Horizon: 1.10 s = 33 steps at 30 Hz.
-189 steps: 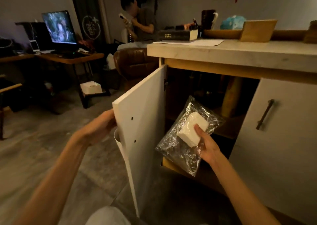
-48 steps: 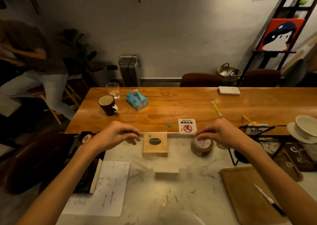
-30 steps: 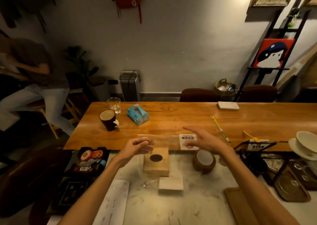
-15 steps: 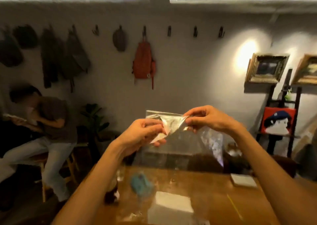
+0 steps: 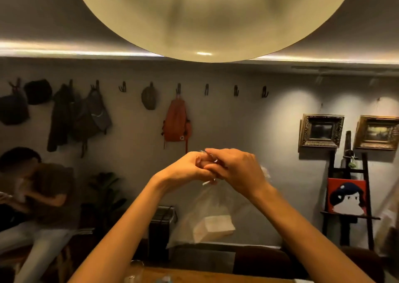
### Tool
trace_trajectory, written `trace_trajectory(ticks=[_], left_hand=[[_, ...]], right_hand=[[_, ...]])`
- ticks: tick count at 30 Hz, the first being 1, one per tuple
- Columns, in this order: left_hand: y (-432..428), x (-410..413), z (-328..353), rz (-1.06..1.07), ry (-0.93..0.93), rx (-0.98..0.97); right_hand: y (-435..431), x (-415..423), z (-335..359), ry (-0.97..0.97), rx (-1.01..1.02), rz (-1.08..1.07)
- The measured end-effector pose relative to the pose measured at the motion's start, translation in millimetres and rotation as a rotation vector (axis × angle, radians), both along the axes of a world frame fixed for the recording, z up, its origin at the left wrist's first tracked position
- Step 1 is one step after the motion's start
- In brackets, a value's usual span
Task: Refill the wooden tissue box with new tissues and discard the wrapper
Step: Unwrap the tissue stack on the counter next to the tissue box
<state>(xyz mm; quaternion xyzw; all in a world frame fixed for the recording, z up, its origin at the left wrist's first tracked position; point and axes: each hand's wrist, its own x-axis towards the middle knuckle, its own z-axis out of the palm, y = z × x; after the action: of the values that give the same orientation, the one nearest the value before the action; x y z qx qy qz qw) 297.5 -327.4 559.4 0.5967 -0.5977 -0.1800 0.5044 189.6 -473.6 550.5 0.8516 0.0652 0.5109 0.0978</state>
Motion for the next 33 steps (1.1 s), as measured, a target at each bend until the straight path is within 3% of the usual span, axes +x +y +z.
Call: trace_trajectory(ticks=[5,10,15,22,26,28,33], left_hand=[[8.5,0.1,-5.5,0.065,-0.069,-0.011],[20.0,1.7,-11.4,0.01,-0.056,-0.049],[30.5,3.7,-16.9,0.005,-0.046,-0.038],[38.8,-5.3,-14.6,-0.007,-0.112,0.029],[43.8,-4.6,-17.3,-0.044,-0.02,0.069],[44.4,-4.5,-18.5,-0.06,0.017,0.056],[41.2,-2.6,-19.4,-0.026,0.116,-0.063]], right_hand=[[19.4,-3.2,-5.1,-0.146,-0.179,-0.074],[25.6,-2.7,-9.6,-0.138,-0.118,-0.024],[26.7,-6.1,-3.2,0.041,0.164,0.103],[26.4,-10.8,2.8,0.186,0.378,0.237],[16.6,-21.3,19.7,0.121,0.763,0.419],[14.1,-26.0,29.2,0.113,0.778,0.391],[4.5,-40.8,32.5,0.393,0.946,0.547]])
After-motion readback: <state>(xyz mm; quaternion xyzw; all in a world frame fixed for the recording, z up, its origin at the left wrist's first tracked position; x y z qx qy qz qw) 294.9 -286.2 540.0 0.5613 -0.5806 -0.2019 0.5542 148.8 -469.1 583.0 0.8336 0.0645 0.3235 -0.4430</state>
